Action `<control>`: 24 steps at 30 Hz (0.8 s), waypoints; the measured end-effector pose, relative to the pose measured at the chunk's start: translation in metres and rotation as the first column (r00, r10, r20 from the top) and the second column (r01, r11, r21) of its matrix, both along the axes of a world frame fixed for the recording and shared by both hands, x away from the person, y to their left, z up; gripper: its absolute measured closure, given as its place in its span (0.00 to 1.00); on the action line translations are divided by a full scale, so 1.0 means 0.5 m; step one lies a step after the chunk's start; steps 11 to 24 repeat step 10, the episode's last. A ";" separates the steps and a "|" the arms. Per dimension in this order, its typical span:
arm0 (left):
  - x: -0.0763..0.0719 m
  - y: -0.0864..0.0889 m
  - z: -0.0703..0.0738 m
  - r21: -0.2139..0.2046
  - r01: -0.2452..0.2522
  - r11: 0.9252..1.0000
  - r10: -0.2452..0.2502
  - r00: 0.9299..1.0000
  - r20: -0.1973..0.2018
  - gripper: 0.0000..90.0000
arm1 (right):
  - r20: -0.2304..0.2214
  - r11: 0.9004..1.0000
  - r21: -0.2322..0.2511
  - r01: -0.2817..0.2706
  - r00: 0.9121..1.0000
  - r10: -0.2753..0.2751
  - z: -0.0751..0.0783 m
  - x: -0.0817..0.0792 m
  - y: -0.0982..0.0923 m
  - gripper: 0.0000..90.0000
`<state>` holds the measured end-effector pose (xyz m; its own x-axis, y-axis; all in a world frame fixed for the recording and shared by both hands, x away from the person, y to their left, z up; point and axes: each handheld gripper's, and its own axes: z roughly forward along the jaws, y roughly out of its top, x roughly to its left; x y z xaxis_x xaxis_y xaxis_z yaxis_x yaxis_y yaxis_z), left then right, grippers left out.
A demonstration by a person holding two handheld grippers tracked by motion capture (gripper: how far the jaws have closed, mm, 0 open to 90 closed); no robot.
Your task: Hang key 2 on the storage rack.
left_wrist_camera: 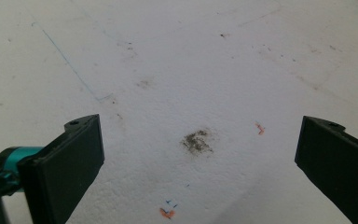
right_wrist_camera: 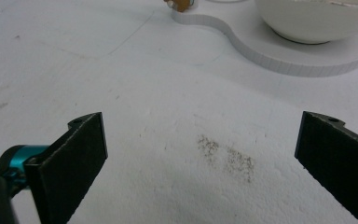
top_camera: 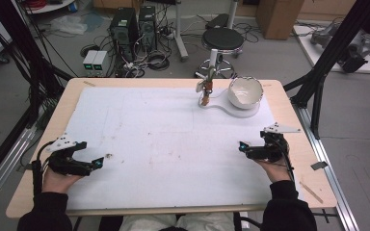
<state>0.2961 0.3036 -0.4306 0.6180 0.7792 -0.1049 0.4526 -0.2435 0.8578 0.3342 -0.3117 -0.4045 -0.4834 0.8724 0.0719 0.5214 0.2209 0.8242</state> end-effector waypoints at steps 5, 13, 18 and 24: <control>0.000 0.000 0.000 0.001 0.000 1.000 0.000 1.000 -0.001 0.02 | 0.004 1.000 -0.018 0.001 1.000 -0.001 -0.015 -0.014 -0.003 0.01; -0.001 0.000 0.000 0.001 0.002 1.000 -0.002 1.000 -0.003 0.02 | 0.021 1.000 -0.019 0.015 1.000 -0.015 -0.017 -0.025 -0.008 0.01; -0.001 0.000 0.000 0.001 0.002 1.000 -0.002 1.000 -0.003 0.02 | 0.021 1.000 -0.019 0.015 1.000 -0.015 -0.017 -0.025 -0.008 0.01; -0.001 0.000 0.000 0.001 0.002 1.000 -0.002 1.000 -0.003 0.02 | 0.021 1.000 -0.019 0.015 1.000 -0.015 -0.017 -0.025 -0.008 0.01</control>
